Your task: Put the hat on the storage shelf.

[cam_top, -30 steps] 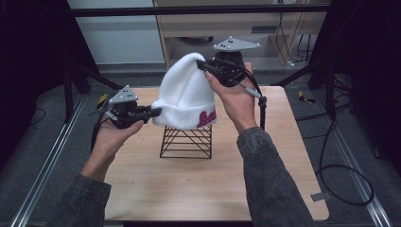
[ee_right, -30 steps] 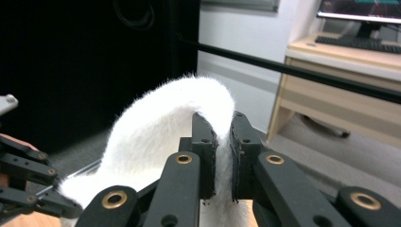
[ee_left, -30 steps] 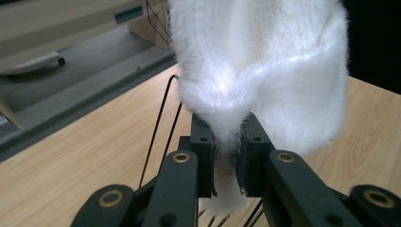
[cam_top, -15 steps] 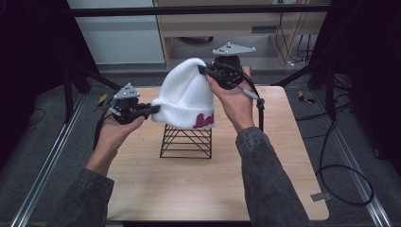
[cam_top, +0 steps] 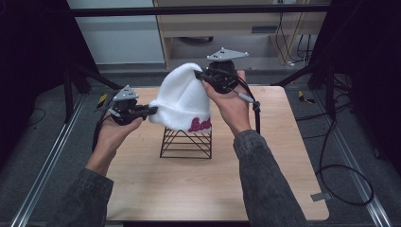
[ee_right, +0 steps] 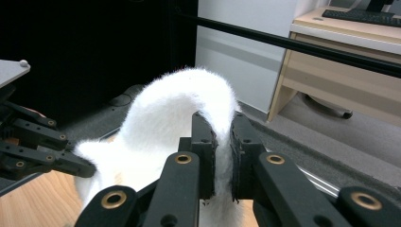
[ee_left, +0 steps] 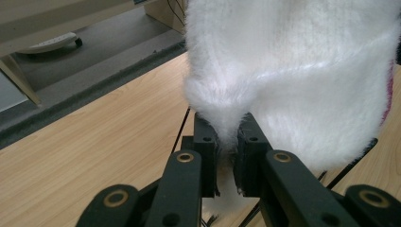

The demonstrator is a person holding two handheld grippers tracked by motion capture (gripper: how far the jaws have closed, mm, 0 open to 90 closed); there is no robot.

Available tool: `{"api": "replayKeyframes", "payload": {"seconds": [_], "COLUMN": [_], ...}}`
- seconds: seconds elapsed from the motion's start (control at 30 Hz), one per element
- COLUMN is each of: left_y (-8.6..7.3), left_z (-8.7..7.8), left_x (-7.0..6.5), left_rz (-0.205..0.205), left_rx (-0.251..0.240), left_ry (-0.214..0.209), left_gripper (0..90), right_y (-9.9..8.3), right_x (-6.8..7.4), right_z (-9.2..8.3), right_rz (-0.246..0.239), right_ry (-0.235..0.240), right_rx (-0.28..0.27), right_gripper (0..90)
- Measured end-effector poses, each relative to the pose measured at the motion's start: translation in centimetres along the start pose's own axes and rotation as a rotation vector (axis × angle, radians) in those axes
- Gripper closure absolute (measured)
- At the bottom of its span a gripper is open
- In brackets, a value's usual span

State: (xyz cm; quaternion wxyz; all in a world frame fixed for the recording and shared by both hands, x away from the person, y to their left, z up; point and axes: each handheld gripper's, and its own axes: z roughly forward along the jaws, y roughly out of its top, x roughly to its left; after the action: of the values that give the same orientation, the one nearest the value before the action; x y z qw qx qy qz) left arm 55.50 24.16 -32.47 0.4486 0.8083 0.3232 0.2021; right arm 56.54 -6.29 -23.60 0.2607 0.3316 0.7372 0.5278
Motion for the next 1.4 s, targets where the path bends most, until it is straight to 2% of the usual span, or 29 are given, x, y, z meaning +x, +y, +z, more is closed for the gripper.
{"api": "replayKeyframes", "payload": {"seconds": [0.1, 0.43, 0.83, 1.13, 1.27, 1.4], "left_y": [-0.2, -1.3, -2.7, -3.6, -4.3, -4.9], "left_z": [0.1, 0.4, 0.9, 0.5, 0.4, 0.9], "left_x": [0.2, -0.1, -0.3, -0.8, -1.3, -1.5], "left_rz": [-0.010, 0.005, -0.006, 0.011, 0.030, 0.036], "left_rx": [-0.002, 0.018, 0.024, 0.019, 0.022, 0.033], "left_ry": [-0.001, -0.008, -0.021, -0.039, -0.056, -0.067], "left_gripper": [81.2, 81.2, 81.3, 81.3, 81.3, 81.4], "right_y": [0.0, -1.1, -2.5, -2.8, -3.1, -3.6], "right_x": [0.2, 0.7, 1.3, 2.1, 2.6, 2.9], "right_z": [0.1, 0.1, -0.3, -1.2, -1.6, -1.8], "right_rz": [-0.005, -0.018, -0.039, -0.068, -0.081, -0.093], "right_ry": [0.004, 0.017, 0.035, 0.052, 0.069, 0.079], "right_rx": [-0.001, 0.017, 0.047, 0.058, 0.062, 0.082], "right_gripper": [83.0, 82.7, 82.4, 82.4, 82.3, 82.4]}}
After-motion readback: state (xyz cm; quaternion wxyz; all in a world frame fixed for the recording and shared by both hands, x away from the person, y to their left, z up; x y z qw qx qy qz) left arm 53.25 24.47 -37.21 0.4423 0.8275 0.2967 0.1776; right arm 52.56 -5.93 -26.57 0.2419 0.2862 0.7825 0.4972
